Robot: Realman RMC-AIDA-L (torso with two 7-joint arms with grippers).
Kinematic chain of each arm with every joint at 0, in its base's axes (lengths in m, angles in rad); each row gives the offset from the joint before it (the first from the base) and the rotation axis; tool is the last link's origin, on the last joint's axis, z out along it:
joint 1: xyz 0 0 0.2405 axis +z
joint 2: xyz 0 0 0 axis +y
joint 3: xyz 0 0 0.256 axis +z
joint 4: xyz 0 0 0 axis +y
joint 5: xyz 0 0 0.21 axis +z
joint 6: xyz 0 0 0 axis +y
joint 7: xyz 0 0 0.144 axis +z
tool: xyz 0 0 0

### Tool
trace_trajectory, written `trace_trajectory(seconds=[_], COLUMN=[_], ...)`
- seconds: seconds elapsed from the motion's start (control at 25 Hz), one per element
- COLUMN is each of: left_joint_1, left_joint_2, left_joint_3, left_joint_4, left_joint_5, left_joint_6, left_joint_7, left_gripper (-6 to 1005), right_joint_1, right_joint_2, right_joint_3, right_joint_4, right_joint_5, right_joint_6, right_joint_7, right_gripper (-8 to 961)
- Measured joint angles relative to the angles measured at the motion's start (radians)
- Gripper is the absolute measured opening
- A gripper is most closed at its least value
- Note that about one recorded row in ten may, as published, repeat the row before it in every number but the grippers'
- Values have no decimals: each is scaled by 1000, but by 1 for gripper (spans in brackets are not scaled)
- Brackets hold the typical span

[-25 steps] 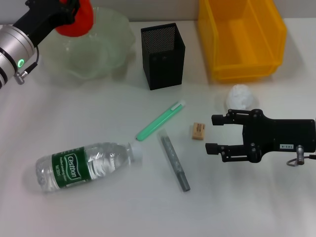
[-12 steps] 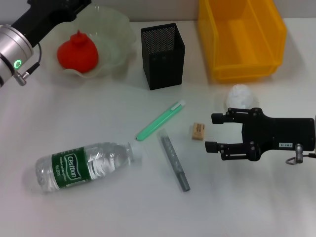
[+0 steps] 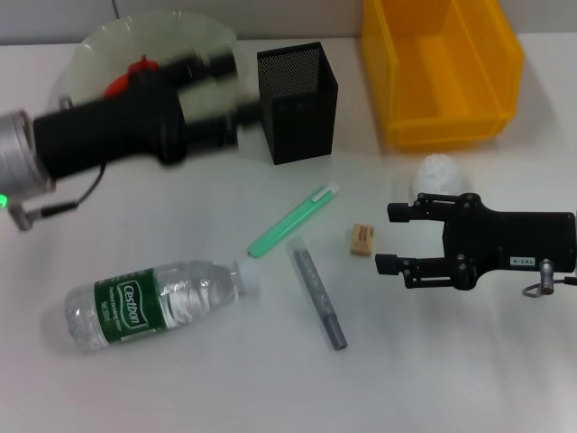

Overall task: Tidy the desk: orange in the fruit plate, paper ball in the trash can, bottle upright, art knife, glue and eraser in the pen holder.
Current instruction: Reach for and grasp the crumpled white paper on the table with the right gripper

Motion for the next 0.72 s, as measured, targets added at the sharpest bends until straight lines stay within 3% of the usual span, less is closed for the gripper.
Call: trace_trajectory(seconds=[0.12, 0.16, 0.32, 0.72], left_joint_1=[2, 4, 6, 18], left_joint_2=[7, 10, 10, -2], left_joint_3=[-6, -8, -12, -14], left_joint_4=[3, 4, 4, 4], left_joint_5=[94, 185, 290, 344], left_joint_6=[53, 81, 30, -40], left_joint_7=[-5, -6, 0, 57], left_gripper=[807, 807, 807, 806], right_joint_1=[1, 2, 3, 4], right_joint_2=[-2, -2, -4, -5], right_joint_3=[0, 0, 0, 0], right_joint_4=[0, 0, 0, -13], right_joint_5=[0, 0, 0, 1], right_joint_6=[0, 0, 0, -10], right_joint_7=[0, 0, 0, 30], right_gripper=[776, 776, 776, 775])
